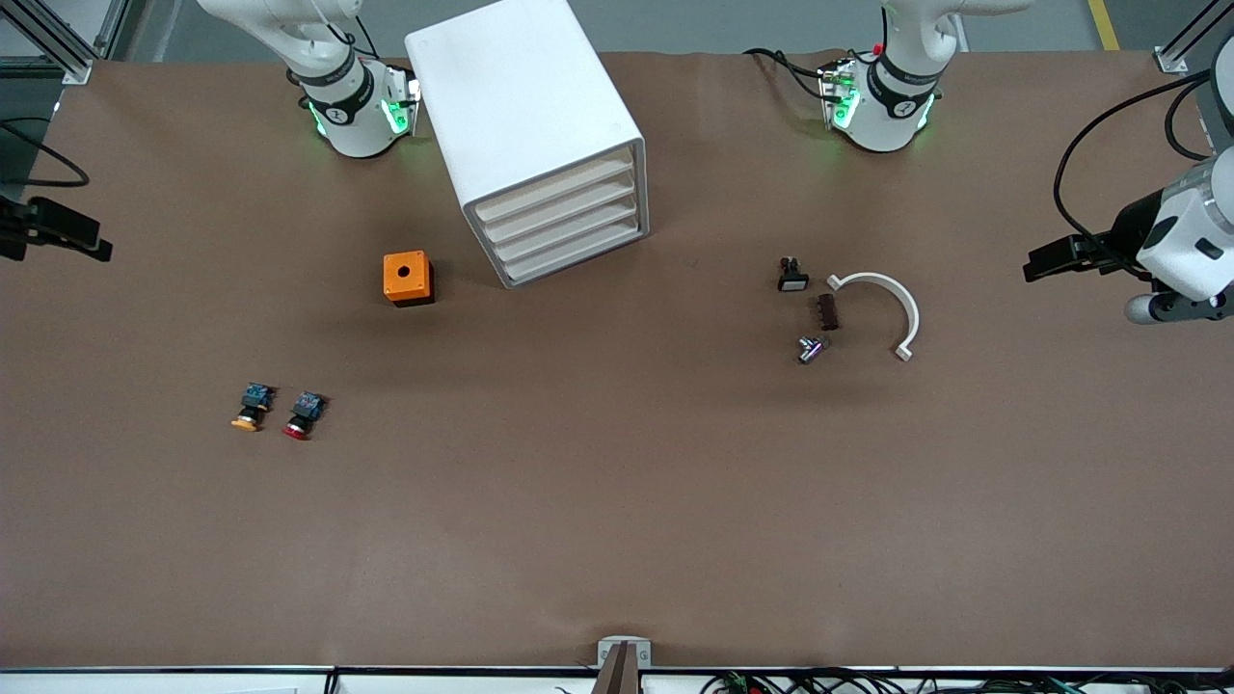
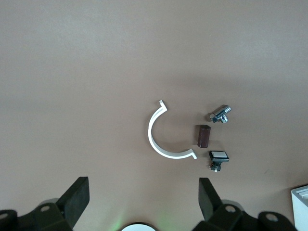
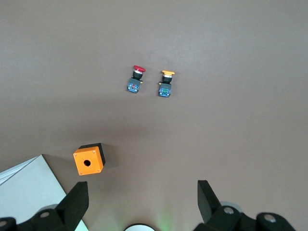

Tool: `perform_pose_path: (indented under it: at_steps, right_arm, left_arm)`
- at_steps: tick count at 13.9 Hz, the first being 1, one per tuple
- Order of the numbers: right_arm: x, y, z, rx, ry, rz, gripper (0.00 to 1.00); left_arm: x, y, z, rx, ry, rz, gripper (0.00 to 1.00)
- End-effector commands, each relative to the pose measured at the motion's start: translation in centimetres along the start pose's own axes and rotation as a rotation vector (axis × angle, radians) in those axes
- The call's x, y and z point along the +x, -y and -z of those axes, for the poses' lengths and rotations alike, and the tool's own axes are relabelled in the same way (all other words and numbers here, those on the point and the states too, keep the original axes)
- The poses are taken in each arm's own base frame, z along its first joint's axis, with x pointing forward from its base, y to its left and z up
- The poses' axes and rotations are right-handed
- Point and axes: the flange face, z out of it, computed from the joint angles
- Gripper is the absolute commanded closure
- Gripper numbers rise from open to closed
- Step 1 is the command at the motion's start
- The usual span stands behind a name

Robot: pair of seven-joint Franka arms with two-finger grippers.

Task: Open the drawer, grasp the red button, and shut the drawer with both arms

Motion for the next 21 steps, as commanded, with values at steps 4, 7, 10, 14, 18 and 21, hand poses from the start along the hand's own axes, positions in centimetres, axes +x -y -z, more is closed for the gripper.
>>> perform_pose_path:
  at_steps: [4, 7, 10, 14, 18, 21]
  right_arm:
    - [-0.9, 0.4, 1.1, -0.002, 0.045, 0.004, 0.0]
    - [-1.8, 0.1, 2.0, 0.002, 0.038, 0.004, 0.0]
    - [-2.9, 0.6, 2.7, 0.001, 0.047, 0.019, 0.0]
    - [-4.4, 0.0, 2.2, 0.008, 0.061, 0.008, 0.0]
    - [-6.5, -0.7, 1.3, 0.013, 0.007, -0.002, 0.0]
    - [-7.9, -0.6, 0.8, 0.014, -0.033, -0.001, 0.0]
  left_arm:
    - [-1.5, 0.5, 0.8, 0.002, -0.094, -0.019, 0.0]
    - [-2.1, -0.8, 4.3, 0.002, -0.153, -0.039, 0.0]
    - [-2.8, -2.7, 7.6, 0.007, -0.193, -0.054, 0.0]
    - [-3.6, -3.5, 9.8, 0.009, -0.199, -0.07, 0.0]
    - [-3.9, -2.9, 9.9, 0.008, -0.182, -0.059, 0.0]
    - [-4.4, -2.8, 9.8, 0.013, -0.138, -0.056, 0.0]
